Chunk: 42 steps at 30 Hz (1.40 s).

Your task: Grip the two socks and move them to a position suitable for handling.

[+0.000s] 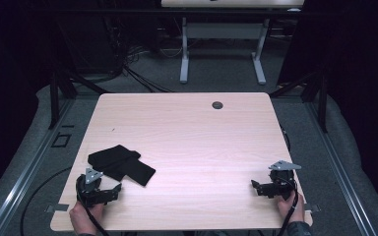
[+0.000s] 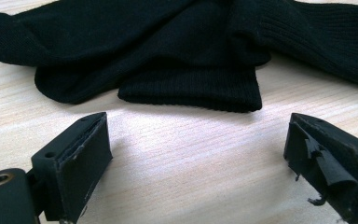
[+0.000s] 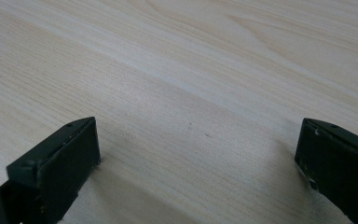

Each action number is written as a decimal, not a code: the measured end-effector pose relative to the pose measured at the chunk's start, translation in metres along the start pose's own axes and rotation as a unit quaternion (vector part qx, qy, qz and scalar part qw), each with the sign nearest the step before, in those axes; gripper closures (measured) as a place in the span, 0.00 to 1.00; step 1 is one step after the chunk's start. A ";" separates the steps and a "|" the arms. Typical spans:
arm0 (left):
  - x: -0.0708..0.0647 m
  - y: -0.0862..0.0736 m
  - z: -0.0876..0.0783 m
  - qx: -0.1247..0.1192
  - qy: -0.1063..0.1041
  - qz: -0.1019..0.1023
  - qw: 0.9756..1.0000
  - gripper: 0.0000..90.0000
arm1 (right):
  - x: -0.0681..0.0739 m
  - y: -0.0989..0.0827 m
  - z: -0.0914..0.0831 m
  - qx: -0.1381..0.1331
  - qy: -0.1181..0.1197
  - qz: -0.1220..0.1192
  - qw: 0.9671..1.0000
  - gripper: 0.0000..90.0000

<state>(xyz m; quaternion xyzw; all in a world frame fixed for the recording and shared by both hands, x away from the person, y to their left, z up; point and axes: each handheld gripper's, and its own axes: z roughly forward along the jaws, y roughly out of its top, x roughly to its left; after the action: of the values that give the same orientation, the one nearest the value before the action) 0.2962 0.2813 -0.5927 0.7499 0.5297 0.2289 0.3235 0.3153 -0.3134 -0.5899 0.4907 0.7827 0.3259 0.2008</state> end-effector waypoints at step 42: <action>-0.002 0.063 0.019 0.034 -0.089 -0.018 0.995 0.69 | 0.000 0.000 0.000 -0.001 0.000 0.001 1.000 0.00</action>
<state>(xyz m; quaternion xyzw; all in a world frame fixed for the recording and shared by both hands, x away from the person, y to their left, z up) 0.3490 0.2609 -0.5596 0.7682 0.5197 0.1371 0.3478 0.3152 -0.3134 -0.5900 0.4910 0.7821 0.3267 0.2013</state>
